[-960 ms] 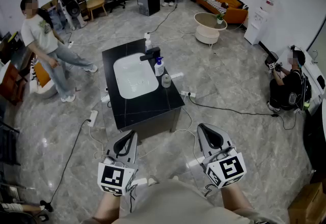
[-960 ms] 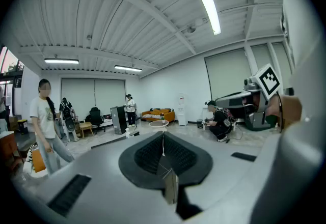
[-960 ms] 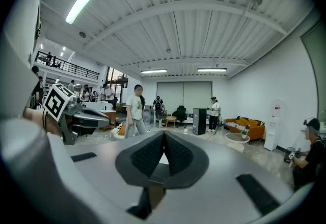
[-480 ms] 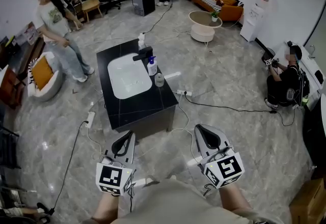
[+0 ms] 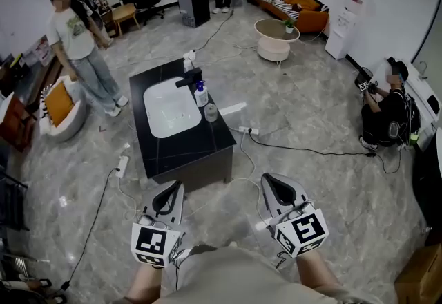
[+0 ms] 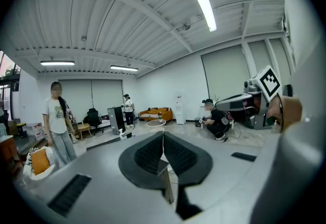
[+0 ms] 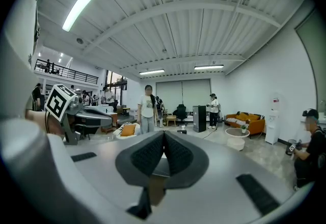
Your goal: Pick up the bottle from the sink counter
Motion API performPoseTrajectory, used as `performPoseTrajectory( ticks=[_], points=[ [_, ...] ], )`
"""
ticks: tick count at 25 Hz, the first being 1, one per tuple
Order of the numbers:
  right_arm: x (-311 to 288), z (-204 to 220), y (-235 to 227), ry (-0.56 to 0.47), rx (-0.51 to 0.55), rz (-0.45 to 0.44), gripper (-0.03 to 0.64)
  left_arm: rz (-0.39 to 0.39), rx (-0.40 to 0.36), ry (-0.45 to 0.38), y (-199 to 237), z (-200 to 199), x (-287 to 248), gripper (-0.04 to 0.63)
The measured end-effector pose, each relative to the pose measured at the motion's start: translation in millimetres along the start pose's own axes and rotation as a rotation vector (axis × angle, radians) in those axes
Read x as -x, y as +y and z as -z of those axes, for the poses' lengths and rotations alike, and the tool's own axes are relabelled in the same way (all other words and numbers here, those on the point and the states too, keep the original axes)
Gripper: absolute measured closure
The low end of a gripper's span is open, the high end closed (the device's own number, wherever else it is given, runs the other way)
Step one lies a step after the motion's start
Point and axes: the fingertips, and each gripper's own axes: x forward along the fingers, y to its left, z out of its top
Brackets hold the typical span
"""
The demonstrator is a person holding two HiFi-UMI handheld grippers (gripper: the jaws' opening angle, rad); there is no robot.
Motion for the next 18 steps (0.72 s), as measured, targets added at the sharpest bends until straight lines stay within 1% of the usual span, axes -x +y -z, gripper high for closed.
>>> performPoseTrajectory(
  ticks=[10, 18],
  points=[
    [1, 8, -10, 0.000, 0.000, -0.017, 0.620, -0.005, -0.001, 0.015, -13, 4, -7, 0.588],
    [-28, 13, -22, 0.023, 0.012, -0.028, 0.620, 0.003, 0.009, 0.023, 0, 11, -38, 0.588]
  ],
)
